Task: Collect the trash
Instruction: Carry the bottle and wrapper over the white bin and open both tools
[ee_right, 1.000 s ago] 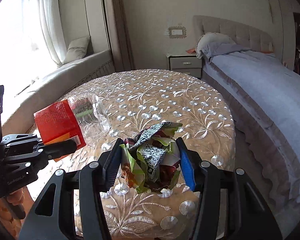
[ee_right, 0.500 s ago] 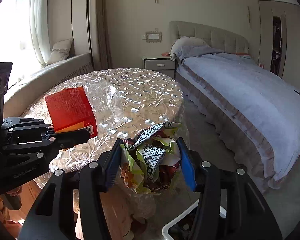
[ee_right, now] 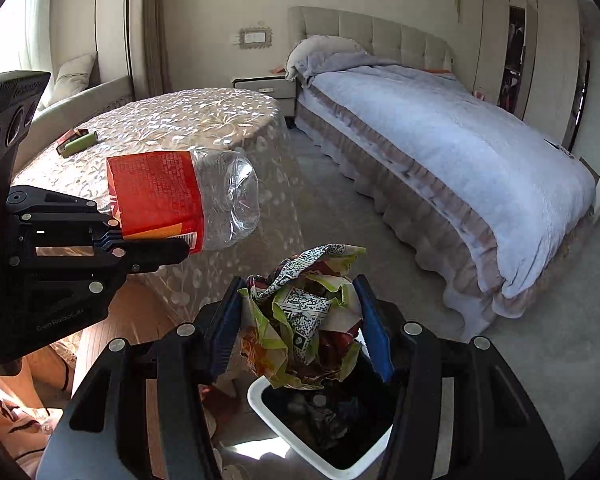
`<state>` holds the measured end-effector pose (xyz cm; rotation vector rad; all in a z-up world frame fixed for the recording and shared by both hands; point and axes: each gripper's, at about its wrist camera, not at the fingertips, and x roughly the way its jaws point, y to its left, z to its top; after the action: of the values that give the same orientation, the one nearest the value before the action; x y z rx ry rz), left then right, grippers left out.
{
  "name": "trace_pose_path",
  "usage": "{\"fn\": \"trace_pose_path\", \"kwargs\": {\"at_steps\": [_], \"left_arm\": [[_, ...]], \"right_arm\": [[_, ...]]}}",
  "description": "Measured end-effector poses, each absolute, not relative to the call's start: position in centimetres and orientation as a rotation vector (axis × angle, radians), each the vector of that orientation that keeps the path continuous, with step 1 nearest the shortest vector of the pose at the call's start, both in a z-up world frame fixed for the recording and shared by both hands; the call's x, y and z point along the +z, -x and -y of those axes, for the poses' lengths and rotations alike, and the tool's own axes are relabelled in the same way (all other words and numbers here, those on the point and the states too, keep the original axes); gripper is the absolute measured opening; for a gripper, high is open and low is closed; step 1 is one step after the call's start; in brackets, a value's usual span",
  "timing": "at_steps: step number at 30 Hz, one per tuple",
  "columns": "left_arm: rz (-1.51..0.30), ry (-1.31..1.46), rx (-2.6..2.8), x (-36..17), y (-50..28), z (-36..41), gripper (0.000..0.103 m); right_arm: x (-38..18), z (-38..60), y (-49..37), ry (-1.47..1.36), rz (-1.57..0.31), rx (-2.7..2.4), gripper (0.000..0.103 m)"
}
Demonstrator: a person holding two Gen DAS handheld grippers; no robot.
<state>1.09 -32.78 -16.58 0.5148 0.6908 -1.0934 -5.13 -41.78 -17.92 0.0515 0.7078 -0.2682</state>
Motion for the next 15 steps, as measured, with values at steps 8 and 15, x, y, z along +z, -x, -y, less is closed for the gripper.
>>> {"fn": "trace_pose_path", "kwargs": {"at_steps": [8,15], "left_arm": [[-0.829,-0.718,-1.247,-25.2,-0.7,38.4,0.001],[-0.938,-0.782,-1.285,-29.6,-0.8,41.6,0.002]], "right_arm": [[-25.6,46.5,6.1,-0.122,-0.895,-0.347,0.056],[-31.3,48.7,6.4,-0.151,-1.04,-0.342,0.057]]}}
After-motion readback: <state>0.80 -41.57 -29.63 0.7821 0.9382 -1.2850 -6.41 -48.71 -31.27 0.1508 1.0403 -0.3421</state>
